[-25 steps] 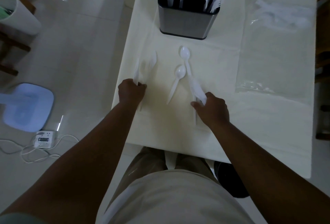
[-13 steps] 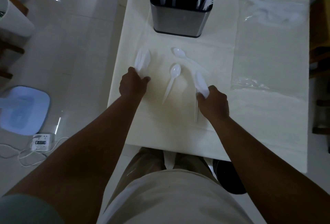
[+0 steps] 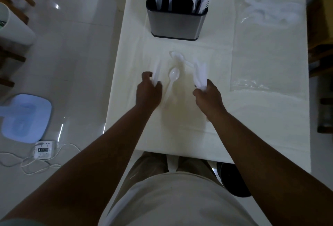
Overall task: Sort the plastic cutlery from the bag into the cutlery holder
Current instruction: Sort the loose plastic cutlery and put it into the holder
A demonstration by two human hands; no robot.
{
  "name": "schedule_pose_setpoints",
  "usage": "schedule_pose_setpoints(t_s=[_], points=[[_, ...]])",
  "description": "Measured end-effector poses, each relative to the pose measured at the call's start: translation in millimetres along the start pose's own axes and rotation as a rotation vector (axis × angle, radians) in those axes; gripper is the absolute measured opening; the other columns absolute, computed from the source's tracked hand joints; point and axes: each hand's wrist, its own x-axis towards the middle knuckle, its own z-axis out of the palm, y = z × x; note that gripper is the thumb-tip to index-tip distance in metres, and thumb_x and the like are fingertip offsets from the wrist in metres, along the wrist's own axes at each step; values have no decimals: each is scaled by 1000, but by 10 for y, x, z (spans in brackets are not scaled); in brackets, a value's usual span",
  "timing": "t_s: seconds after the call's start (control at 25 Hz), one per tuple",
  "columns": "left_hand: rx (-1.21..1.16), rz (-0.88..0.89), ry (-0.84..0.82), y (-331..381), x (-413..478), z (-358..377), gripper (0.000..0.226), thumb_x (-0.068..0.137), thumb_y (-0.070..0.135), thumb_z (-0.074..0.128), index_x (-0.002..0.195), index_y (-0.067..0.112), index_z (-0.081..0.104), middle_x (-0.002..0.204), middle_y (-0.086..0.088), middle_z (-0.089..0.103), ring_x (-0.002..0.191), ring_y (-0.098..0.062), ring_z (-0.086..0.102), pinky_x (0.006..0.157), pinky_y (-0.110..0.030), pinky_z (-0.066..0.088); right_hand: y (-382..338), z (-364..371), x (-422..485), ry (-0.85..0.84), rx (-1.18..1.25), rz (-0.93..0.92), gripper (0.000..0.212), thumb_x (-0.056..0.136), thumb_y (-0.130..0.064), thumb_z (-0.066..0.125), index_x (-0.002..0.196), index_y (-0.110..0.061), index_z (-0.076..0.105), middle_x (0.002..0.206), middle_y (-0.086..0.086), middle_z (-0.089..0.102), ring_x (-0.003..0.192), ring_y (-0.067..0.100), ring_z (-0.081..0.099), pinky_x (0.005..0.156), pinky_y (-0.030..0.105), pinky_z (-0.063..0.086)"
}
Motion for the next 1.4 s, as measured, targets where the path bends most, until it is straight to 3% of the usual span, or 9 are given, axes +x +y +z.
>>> schedule_pose_setpoints(t_s=[0.12, 0.2, 0.36, 0.52, 0.68, 0.8, 1.0, 1.24, 1.4], points=[[-65, 50, -98, 152, -94, 144, 37, 93, 47, 56, 110, 14, 57, 90, -4, 67, 82, -26, 66, 78, -37, 55, -136, -48, -3, -36, 238, 88, 38, 79, -51, 68, 85, -14, 63, 59, -2, 57, 56, 20, 58, 68, 43, 58], [-363, -27, -195, 232, -145, 218, 28, 97, 35, 54, 99, 9, 61, 76, -6, 66, 66, -23, 66, 71, -40, 60, -212, -74, 11, -28, 437, 181, 32, 85, -39, 70, 72, -13, 59, 51, -3, 55, 55, 21, 59, 68, 40, 55], [-730, -96, -529, 347, -247, 287, 29, 102, 18, 49, 118, -4, 61, 111, -14, 71, 99, -26, 70, 90, -38, 57, -339, -148, -4, -12, 548, 204, 26, 91, -28, 56, 72, -16, 68, 83, -3, 77, 89, 15, 69, 87, 34, 50], [-822, -46, -693, 510, -302, 238, 30, 105, 15, 41, 126, -2, 53, 100, -11, 72, 90, -25, 72, 83, -41, 58, -482, -182, -84, -9, 400, 197, 23, 91, -38, 60, 93, -18, 72, 90, -3, 71, 78, 11, 66, 62, 24, 49], [-815, -79, -666, 633, -372, 263, 30, 106, 26, 39, 120, 8, 58, 88, -12, 67, 78, -27, 68, 74, -44, 59, -502, -149, -74, -128, 204, 194, 47, 95, -61, 48, 107, -17, 62, 97, 4, 68, 80, 17, 66, 59, 27, 50], [-766, -172, -595, 672, -444, 291, 33, 103, 36, 41, 94, 10, 59, 68, -9, 56, 56, -19, 52, 51, -28, 44, -526, -168, -29, -196, 163, 204, 69, 90, -73, 40, 122, -16, 60, 115, 3, 65, 99, 19, 64, 79, 27, 46], [-737, -188, -708, 627, -440, 277, 44, 99, 54, 39, 101, 13, 53, 59, -4, 50, 44, -13, 38, 46, -22, 30, -526, -246, 82, -49, 383, 27, 94, 68, -67, 75, 146, -30, 37, 150, 3, 46, 129, 26, 53, 100, 41, 51], [-634, -68, -822, 560, -378, 196, 32, 87, 39, 66, 90, 11, 51, 60, -3, 47, 45, -14, 41, 45, -23, 37, -651, -387, 171, 29, 246, -188, 51, 87, -47, 69, 132, -28, 54, 136, -2, 58, 115, 13, 56, 95, 25, 50], [-574, -144, -785, 579, -362, 185, 26, 87, 25, 71, 81, 12, 49, 60, -5, 50, 45, -14, 44, 46, -24, 40, -680, -378, 200, 68, 238, -213, 55, 81, -45, 74, 127, -24, 51, 122, 1, 66, 109, 16, 63, 97, 34, 54]])
